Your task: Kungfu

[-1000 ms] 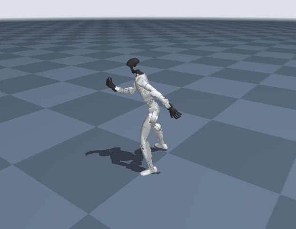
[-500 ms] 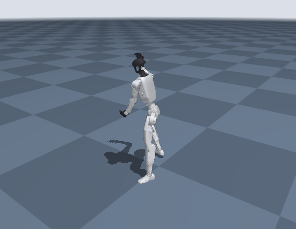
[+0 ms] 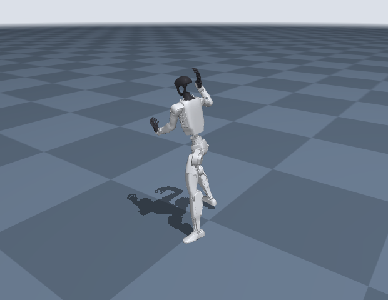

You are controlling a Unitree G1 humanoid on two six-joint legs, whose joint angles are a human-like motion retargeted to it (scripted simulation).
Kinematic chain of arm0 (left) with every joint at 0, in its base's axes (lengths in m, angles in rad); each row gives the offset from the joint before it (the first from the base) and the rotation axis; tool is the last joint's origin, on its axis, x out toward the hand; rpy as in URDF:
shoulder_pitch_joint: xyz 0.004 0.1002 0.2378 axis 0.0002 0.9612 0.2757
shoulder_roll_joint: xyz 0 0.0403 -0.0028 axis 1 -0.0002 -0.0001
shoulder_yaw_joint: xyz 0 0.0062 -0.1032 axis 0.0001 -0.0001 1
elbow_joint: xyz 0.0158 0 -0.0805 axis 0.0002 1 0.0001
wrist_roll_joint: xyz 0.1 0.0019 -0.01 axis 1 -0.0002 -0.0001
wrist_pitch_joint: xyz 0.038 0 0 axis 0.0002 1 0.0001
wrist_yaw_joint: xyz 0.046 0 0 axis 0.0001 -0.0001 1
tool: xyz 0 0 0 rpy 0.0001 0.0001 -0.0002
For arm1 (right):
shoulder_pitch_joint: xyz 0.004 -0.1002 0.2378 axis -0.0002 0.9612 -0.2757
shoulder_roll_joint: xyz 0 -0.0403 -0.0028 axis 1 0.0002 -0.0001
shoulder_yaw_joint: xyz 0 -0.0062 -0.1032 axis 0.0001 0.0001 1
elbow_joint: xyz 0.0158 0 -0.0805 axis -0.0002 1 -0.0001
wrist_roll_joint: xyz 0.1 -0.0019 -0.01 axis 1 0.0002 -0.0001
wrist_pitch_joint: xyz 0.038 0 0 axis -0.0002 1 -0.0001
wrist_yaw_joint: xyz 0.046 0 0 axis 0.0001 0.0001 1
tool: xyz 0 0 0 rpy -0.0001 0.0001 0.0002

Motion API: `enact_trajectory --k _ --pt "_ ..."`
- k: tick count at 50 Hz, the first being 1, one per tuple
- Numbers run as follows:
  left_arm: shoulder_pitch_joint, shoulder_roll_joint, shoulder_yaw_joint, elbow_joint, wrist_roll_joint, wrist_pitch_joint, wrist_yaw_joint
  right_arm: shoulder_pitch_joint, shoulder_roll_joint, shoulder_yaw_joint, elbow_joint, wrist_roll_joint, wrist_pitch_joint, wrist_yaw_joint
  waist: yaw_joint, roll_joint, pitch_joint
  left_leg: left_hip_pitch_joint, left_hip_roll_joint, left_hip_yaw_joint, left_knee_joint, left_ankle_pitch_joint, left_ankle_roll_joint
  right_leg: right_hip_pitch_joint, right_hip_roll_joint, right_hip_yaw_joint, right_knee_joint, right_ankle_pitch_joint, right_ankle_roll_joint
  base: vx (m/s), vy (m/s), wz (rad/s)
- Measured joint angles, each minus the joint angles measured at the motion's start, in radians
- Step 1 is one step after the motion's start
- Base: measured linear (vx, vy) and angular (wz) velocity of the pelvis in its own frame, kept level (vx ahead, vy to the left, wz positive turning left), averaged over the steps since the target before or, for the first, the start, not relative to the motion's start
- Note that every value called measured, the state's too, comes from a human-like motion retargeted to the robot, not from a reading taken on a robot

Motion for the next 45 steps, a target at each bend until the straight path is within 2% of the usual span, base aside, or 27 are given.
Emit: enact_trajectory --k 9,12,17,20,25,27,29,31,34,37,39,42,45 --pt "0.068 0.135 0.061 0.139 0.246 -0.015 0.038 0.181 0.096 -0.066 0.148 -0.014 0.047 0.068 0.083 0.021 0.051 -0.047 0.051 -0.068 0.087 -0.05 0.016 0.107 0.039 -0.039 -0.157 0.118 0.032 0.11 0.3 0.14" --pt "0.089 0.198 0.086 0.208 0.385 -0.038 0.062 0.22 0.146 -0.033 0.263 0.033 0.054 0.15 0.12 0.033 0.06 -0.107 0.063 -0.136 0.14 -0.074 0.028 0.142 0.049 -0.052 -0.22 0.17 0.049 0.09 0.38 0.57" --pt "0.17 0.322 0.094 0.335 0.709 -0.063 0.205 0.222 0.255 0.115 0.529 0.073 0.05 0.372 0.177 0.069 0.065 -0.264 0.091 -0.303 0.282 -0.133 0.051 0.223 0.076 -0.088 -0.339 0.257 0.091 0.13 0.44 0.89" --pt "0.269 0.378 0.049 0.375 0.828 -0.038 0.242 0.221 0.354 0.218 0.714 0.063 0.047 0.526 0.246 0.082 0.05 -0.353 0.093 -0.397 0.357 -0.159 0.05 0.265 0.089 -0.091 -0.388 0.299 0.117 0.19 0.43 0.94" --pt "0.437 0.414 -0.006 0.419 1.103 0.048 0.308 0.246 0.624 0.341 0.972 0.133 0.141 0.718 0.441 0.129 0.009 -0.549 0.141 -0.566 0.459 -0.163 0.049 0.31 0.22 -0.054 -0.458 0.354 0.117 0.11 0.34 1.14" --pt "0.511 0.407 -0.046 0.438 1.209 0.084 0.351 0.263 0.742 0.393 1.043 0.2 0.197 0.758 0.534 0.131 -0.009 -0.601 0.115 -0.638 0.486 -0.164 0.051 0.355 0.246 -0.06 -0.473 0.359 0.117 0.11 0.34 1.81" --pt "0.599 0.396 -0.067 0.475 1.309 0.118 0.386 0.264 0.867 0.479 1.083 0.284 0.252 0.77 0.638 0.099 -0.034 -0.62 0.078 -0.661 0.508 -0.173 0.051 0.407 0.244 -0.064 -0.495 0.357 0.117 0.14 0.24 1.91" --pt "0.696 0.398 -0.045 0.526 1.407 0.157 0.395 0.221 0.974 0.591 1.086 0.389 0.302 0.771 0.744 0.039 -0.057 -0.634 0.031 -0.669 0.523 -0.181 0.053 0.448 0.231 -0.072 -0.518 0.357 0.117 0.13 0.07 1.82" --pt "0.846 0.422 0.036 0.606 1.514 0.229 0.37 0.04 1.049 0.716 1.028 0.514 0.385 0.809 0.861 -0.041 -0.064 -0.67 -0.042 -0.702 0.537 -0.183 0.058 0.508 0.226 -0.112 -0.559 0.369 0.117 0.06 -0.11 1.94" --pt "0.977 0.445 0.082 0.69 1.565 0.294 0.333 -0.219 1.049 0.742 0.883 0.604 0.51 0.914 0.92 -0.084 -0.039 -0.7 -0.096 -0.732 0.536 -0.17 0.054 0.551 0.238 -0.144 -0.591 0.376 0.117 -0.04 -0.11 1.66" --pt "1.06 0.449 0.083 0.736 1.617 0.326 0.298 -0.379 1.039 0.749 0.757 0.692 0.555 0.985 0.951 -0.113 -0.042 -0.727 -0.113 -0.74 0.541 -0.165 0.053 0.555 0.249 -0.157 -0.61 0.372 0.117 0.04 -0.1 0.96" --pt "1.182 0.429 0.088 0.758 1.702 0.356 0.202 -0.583 0.988 0.75 0.609 0.823 0.559 1.071 0.982 -0.184 -0.064 -0.778 -0.143 -0.739 0.553 -0.166 0.061 0.535 0.235 -0.185 -0.635 0.356 0.117 0.19 0.0 0.54" --pt "1.266 0.364 0.138 0.761 1.75 0.346 0.12 -0.71 0.937 0.708 0.547 0.776 0.521 1.106 1.001 -0.252 -0.081 -0.829 -0.158 -0.732 0.563 -0.18 0.083 0.499 0.216 -0.211 -0.654 0.355 0.117 0.17 0.01 0.15"
